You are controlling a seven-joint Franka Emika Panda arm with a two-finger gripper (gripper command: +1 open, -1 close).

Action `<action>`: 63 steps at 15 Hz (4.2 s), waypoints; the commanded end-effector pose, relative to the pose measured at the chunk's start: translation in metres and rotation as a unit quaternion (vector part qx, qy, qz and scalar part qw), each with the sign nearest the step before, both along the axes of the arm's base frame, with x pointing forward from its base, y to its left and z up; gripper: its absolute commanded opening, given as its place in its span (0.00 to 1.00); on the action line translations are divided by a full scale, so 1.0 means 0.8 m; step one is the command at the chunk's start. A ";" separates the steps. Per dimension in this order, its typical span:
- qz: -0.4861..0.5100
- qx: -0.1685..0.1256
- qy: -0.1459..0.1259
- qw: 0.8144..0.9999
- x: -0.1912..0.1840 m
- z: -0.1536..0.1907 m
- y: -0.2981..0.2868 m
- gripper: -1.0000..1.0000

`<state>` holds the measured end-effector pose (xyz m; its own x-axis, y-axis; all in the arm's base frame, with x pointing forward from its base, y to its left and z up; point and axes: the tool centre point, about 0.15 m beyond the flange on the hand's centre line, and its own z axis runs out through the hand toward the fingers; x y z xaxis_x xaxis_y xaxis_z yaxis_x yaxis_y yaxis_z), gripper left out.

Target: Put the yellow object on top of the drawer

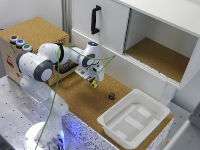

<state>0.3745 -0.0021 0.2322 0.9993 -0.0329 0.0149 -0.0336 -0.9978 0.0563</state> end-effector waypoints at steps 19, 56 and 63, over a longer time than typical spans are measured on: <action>0.010 0.006 -0.037 0.999 0.045 -0.011 0.025 0.00; 0.590 -0.011 -0.011 0.808 -0.026 0.293 0.548 0.00; 0.628 0.005 0.011 0.778 -0.041 0.267 0.573 0.00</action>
